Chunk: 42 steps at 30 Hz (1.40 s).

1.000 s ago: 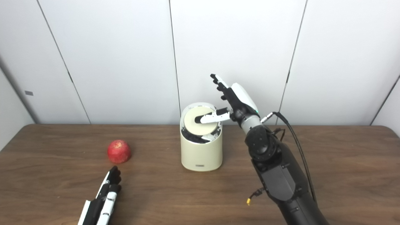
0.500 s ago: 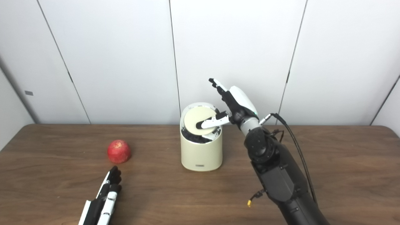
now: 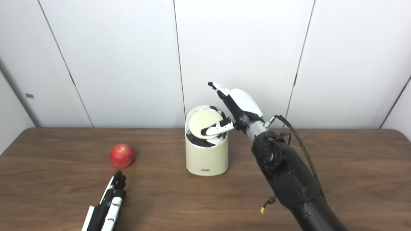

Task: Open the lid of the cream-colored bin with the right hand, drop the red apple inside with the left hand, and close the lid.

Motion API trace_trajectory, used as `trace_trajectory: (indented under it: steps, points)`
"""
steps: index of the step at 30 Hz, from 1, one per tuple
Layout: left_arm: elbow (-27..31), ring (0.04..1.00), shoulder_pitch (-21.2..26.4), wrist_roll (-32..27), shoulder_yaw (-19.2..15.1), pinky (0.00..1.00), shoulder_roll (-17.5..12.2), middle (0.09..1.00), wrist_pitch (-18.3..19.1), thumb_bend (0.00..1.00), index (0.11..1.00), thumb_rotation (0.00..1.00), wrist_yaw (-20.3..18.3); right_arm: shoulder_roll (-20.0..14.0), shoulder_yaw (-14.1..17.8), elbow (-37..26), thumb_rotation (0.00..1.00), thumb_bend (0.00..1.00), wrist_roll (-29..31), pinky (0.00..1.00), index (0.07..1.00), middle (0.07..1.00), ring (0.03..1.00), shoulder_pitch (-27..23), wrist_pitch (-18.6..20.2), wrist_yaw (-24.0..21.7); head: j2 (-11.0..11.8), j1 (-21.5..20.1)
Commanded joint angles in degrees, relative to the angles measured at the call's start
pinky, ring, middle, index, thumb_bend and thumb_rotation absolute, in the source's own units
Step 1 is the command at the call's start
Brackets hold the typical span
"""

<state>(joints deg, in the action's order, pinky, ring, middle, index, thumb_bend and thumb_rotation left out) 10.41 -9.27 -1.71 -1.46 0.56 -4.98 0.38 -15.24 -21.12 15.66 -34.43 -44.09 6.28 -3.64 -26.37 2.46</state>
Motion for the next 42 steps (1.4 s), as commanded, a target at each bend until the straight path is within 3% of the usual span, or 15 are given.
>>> trace_trajectory:
  steps: [1, 13, 16, 20, 25, 30, 42]
  points:
    - [-0.3, 1.000, -0.7, 0.3, 1.0, 1.00, 1.0, 0.984, 0.2, 0.35, 1.000, 0.76, 0.0, -1.3, -1.2, 0.0, 0.21, 0.94, -3.9, 0.94, 0.951, 0.953, 0.965, -1.3, -0.9, 0.4, -0.1, 0.1]
    - [0.2, 1.000, -0.9, 0.0, 1.0, 1.00, 1.5, 0.976, 0.6, 0.38, 1.000, 0.73, 0.3, -0.3, -0.3, 0.0, 0.23, 0.94, -4.5, 0.93, 0.944, 0.952, 0.958, -0.5, -2.2, 1.0, -0.4, 0.4]
    - [0.3, 1.000, -0.9, -0.1, 1.0, 1.00, 1.4, 0.976, 0.5, 0.38, 1.000, 0.73, 0.2, 1.0, 2.5, -1.0, 0.23, 0.92, -0.8, 0.94, 0.941, 0.945, 0.964, -0.1, -1.9, 1.2, -0.5, 0.5]
    - [0.2, 1.000, -0.9, 0.3, 1.0, 1.00, 1.2, 0.976, 0.8, 0.38, 1.000, 0.75, 0.2, 3.9, 7.9, -2.6, 0.29, 0.89, 5.4, 0.87, 0.920, 0.910, 0.903, 0.8, -2.3, 2.7, -0.4, 0.3]
    - [-0.3, 1.000, -0.8, -0.1, 1.0, 1.00, 1.1, 0.977, 0.4, 0.38, 1.000, 0.74, 0.0, 7.0, 13.5, -7.0, 0.39, 0.81, 11.6, 0.85, 0.930, 0.922, 0.915, 3.9, -0.1, 2.4, -0.1, 0.3]
    - [0.1, 1.000, -0.8, 0.4, 1.2, 1.00, 1.3, 0.977, 1.2, 0.37, 1.000, 0.73, 0.2, 7.8, 15.8, -11.0, 0.49, 0.75, 13.3, 0.80, 0.925, 0.909, 0.904, 7.9, 2.3, 2.6, -0.1, 0.3]
    - [0.3, 1.000, -0.9, -0.3, 1.0, 1.00, 1.1, 0.974, 1.4, 0.37, 1.000, 0.70, 0.1, 5.6, 18.0, -16.0, 0.50, 0.73, 16.1, 0.82, 0.912, 0.900, 0.904, 17.3, 2.9, 1.8, -0.5, -0.6]
